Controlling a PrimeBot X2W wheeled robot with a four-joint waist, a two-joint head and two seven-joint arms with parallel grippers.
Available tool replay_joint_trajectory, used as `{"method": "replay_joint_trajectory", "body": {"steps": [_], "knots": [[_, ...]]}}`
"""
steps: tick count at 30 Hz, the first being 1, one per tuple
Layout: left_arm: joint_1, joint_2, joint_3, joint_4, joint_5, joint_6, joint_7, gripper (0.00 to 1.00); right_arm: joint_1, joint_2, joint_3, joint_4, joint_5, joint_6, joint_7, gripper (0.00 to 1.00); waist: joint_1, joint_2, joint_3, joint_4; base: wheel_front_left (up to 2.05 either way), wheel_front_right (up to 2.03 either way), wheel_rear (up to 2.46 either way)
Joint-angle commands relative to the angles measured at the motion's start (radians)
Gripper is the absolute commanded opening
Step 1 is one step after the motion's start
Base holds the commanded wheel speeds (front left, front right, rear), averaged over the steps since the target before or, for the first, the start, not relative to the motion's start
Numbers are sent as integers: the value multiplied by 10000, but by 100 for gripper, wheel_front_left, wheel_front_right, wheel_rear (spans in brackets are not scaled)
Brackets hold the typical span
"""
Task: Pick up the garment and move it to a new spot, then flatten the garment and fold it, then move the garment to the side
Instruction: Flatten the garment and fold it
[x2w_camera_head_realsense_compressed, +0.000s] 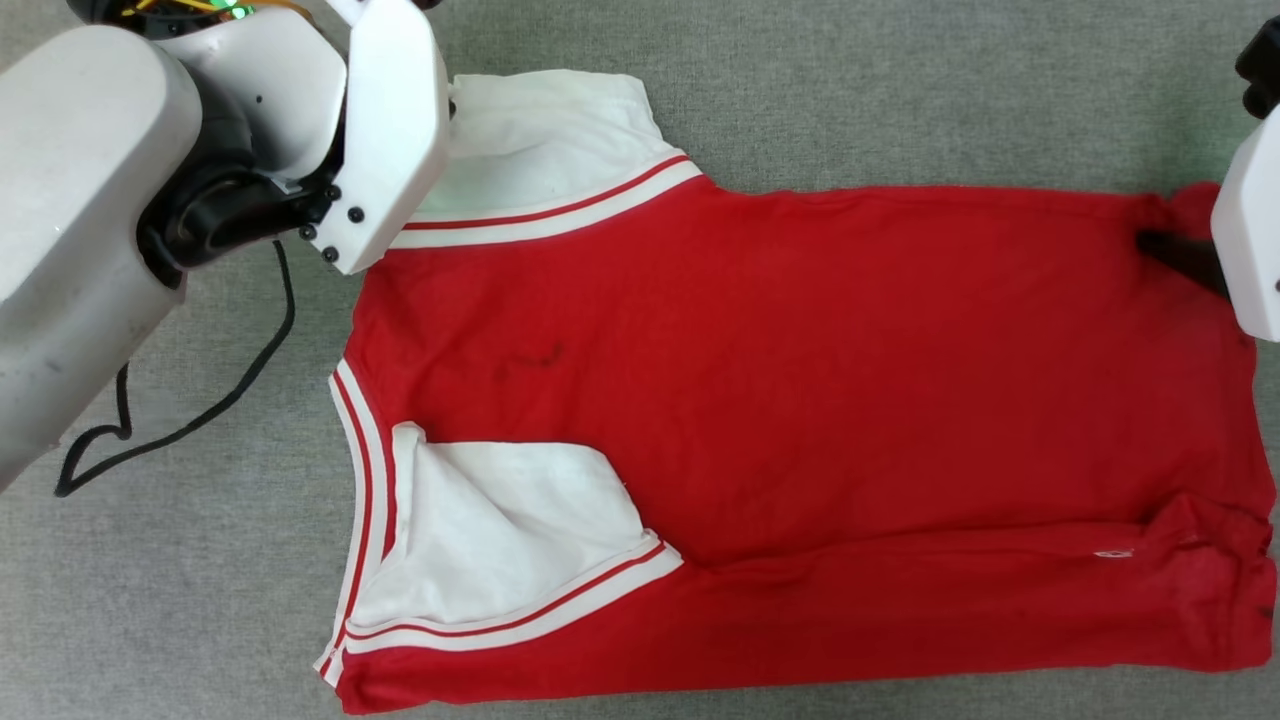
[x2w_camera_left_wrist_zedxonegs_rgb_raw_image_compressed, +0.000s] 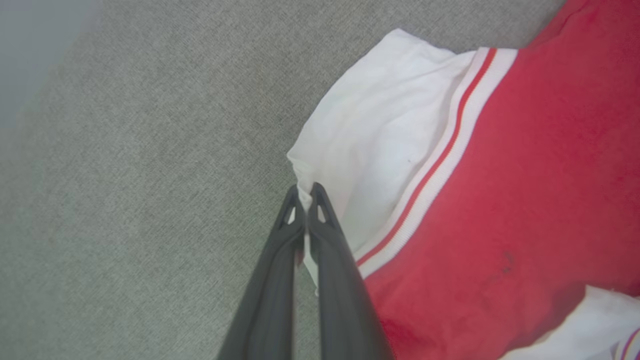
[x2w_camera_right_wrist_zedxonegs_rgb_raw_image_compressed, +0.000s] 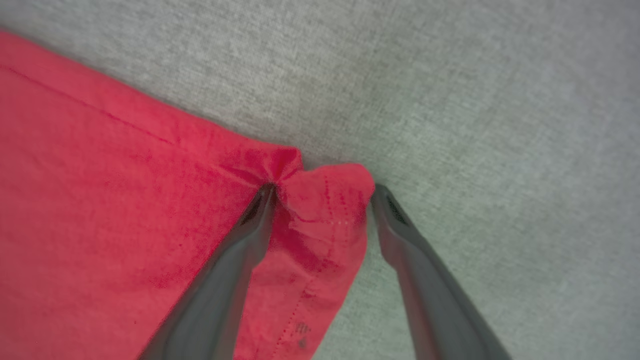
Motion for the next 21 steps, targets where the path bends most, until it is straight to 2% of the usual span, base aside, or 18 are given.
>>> {"method": "replay_joint_trajectory", "body": {"steps": [1,8,12,17,21], "knots": [[-27,52,-32,45,-65,2,-78,0,343,499,472,324,14,-1,-76,0,1,-1,-80,-44,0,0,0],[264,226,-233,156,-244,-1,-569,0,-318,241,503,469,156,-4,-1259,0,1,-1,-870,-292,0,0,0],[552,587,-279,-177,-466,-2,-882,0,-210,209,655,407,326,-4,-2048,0,1,-1,-1420,-397,0,0,0],[1137,1131,-307,-797,-727,7,-1220,0,350,-236,953,146,359,-4,-2880,0,1,-1,-2083,-349,0,0,0],[1749,1621,-343,-1497,-915,186,-1455,0,927,-588,1090,-106,518,-4,-3359,0,1,-1,-2585,-305,0,0,0]]}}
